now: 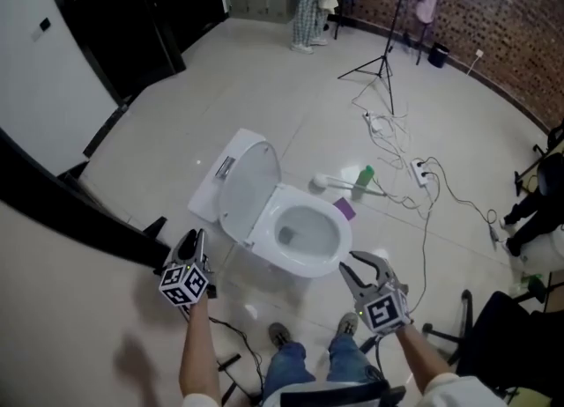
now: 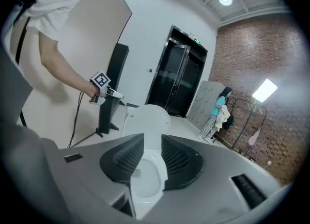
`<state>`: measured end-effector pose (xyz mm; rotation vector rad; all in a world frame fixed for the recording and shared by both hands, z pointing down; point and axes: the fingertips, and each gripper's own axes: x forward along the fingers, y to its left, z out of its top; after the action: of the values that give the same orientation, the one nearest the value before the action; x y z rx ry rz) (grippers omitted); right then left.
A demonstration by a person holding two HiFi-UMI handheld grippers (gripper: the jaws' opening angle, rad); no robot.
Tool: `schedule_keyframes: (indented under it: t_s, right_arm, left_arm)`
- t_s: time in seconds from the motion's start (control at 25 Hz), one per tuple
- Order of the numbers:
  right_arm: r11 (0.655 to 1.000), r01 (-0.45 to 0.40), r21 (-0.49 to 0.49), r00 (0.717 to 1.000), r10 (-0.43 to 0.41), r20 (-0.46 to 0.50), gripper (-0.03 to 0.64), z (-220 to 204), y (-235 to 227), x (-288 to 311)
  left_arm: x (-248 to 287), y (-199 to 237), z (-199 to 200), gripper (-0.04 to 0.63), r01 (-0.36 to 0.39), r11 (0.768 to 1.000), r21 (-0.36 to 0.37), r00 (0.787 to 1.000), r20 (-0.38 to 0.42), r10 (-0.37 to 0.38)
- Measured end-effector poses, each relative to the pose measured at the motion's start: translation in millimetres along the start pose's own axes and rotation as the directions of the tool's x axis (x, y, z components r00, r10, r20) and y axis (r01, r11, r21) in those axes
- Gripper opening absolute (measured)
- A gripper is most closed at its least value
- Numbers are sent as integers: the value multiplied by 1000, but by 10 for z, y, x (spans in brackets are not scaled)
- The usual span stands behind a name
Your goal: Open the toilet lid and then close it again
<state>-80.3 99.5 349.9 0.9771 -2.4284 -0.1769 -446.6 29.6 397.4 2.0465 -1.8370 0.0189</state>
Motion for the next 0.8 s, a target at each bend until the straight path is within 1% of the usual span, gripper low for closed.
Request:
schedule_keyframes:
  t_s: [0.08,0.16,0.2,0.28,0.4,0.48,0.56,0.68,0.8]
  right_arm:
    - [999,-1,44,1000,0,21,117,142,-86,-52]
    - [997,-8,83,999,4,47,117,312,-174,-128]
    - [995,-13,101,998,6,64,117,407,-215,-176]
    - [992,-31,125,995,19,98,117,589,-291,-293]
    - [984,-78,159,989,56,136,117,794,-345,-501]
    - [975,-107,193,982,73,175,117,860,-365,-609]
    - [971,-122,204,975,80,205,117,909,-417,-686]
    - [967,-152,207,967,102,232,117,943,-428,-816]
    - [949,-210,234,956,149,254,117,871,-364,-939]
  left_arm:
    - [-278,-366,379,114,62,991,119,997,41,-67]
    - [-524,-782,693,114,123,968,218,988,64,-140]
    - [-632,-998,817,114,154,955,254,981,74,-177]
    - [-815,-1416,990,114,214,928,304,964,84,-250]
    - [-1043,-1977,1078,114,306,890,338,934,78,-350]
    - [-1165,-2335,1084,114,372,858,354,904,70,-421]
    - [-1233,-2665,1090,114,430,824,368,874,58,-482]
    - [-1316,-3084,1057,114,495,778,386,839,21,-544]
    - [-1386,-3358,995,114,531,749,396,815,1,-579]
